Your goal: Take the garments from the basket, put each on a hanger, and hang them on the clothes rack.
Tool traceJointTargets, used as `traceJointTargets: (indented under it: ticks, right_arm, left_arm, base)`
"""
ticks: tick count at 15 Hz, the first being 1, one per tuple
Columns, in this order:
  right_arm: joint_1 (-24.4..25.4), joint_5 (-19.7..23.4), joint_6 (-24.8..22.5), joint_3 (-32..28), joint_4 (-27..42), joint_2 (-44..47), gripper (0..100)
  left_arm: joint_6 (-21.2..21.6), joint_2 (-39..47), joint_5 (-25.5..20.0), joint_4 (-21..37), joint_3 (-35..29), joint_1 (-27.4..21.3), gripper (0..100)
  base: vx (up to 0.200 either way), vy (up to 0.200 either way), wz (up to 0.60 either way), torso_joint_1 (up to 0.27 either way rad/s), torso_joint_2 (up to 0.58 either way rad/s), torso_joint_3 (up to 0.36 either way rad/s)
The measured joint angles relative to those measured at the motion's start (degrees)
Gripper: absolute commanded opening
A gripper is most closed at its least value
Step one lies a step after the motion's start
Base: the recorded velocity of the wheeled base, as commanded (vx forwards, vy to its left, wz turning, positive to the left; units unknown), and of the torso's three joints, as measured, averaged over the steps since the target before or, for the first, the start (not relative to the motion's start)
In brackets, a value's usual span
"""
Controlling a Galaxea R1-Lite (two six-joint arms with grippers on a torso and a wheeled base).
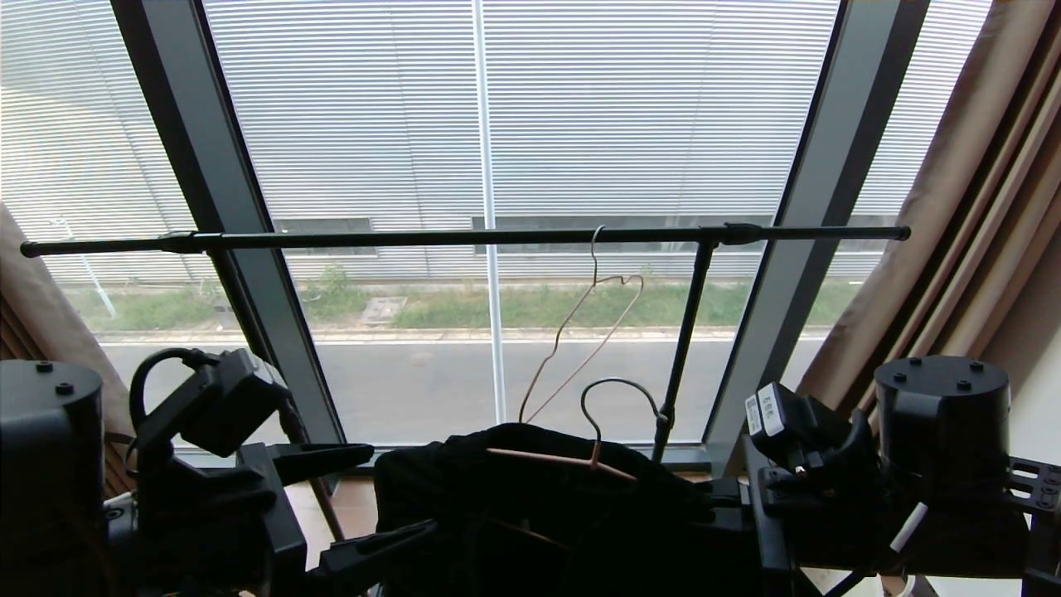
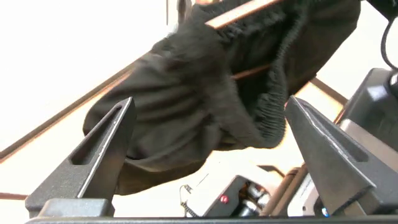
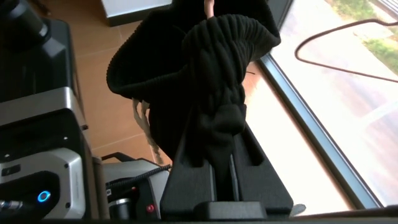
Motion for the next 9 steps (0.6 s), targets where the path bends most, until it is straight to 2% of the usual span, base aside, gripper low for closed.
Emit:
traceJointTargets:
  ticks: [2,4,6,9]
  right_arm:
    - [0.0,1.2,-1.1,0.6,0.0,-0.5,0]
    - [-0.1,1.8,-1.9,1.1,0.1,-1.1,0]
    - [-0.1,3.3,-2.0,1.4,0.1,-1.9,0]
    - [0.0,3.9,-2.1,1.8,0.1,-3.0,0]
  left_arm:
    - [3.4,-1.0,-7.8,0.0,-0.4,6.0,100]
    - [13.4,-0.3,-20.2,0.0,-0.8,11.5,100]
    - [22.7,1.6,-27.9,0.0,-1.3,15.5,100]
    - [31.9,7.0,-29.7,0.1,-2.8,16.8,100]
  base:
    - [0.0,0.0,0.0,0.0,0.0,0.0]
    - [0.0,0.0,0.0,0.0,0.0,0.0]
    - [0.0,0.0,0.0,0.0,0.0,0.0]
    - [0.0,0.0,0.0,0.0,0.0,0.0]
